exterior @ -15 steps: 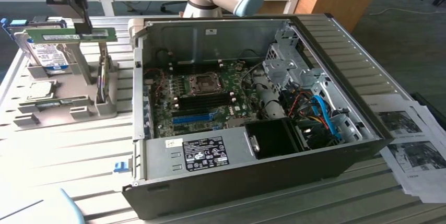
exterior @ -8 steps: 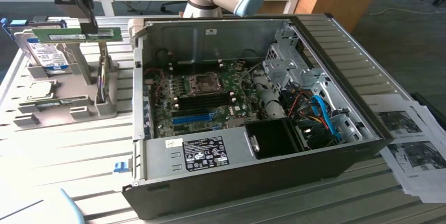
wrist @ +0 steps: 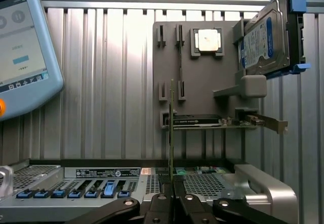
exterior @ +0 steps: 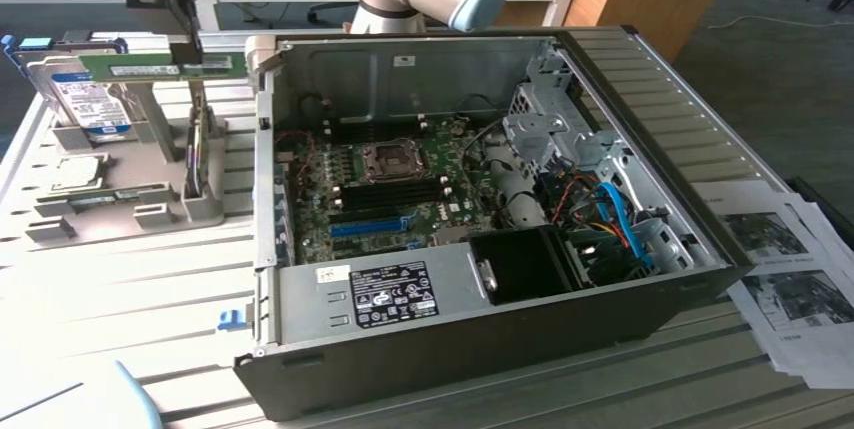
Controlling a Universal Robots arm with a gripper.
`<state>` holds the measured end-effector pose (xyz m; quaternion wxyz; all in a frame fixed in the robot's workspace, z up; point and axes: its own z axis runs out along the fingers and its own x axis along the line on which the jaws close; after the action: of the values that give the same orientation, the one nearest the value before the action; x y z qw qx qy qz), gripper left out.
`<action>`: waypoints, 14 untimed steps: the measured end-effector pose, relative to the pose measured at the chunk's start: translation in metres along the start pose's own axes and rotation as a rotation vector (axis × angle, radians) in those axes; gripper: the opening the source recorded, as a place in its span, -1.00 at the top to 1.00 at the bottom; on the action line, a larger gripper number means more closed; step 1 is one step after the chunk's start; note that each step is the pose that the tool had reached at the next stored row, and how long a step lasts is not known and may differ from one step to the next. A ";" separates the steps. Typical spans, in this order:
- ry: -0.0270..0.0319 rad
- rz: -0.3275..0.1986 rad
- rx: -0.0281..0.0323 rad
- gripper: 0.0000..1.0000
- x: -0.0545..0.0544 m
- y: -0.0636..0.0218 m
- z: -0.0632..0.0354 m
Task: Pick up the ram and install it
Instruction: 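Pick up the ram and move it above insertion slot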
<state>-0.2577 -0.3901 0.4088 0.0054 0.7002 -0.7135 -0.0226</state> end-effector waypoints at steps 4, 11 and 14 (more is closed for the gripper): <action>0.0000 0.000 -0.0003 0.77 0.000 -0.0076 -0.0003; 0.0001 -0.002 -0.0009 0.77 0.000 -0.0208 -0.0008; 0.0001 -0.002 -0.0011 0.77 -0.001 -0.0267 -0.0010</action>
<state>-0.2309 -0.3901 0.4088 0.0058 0.7010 -0.7127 -0.0230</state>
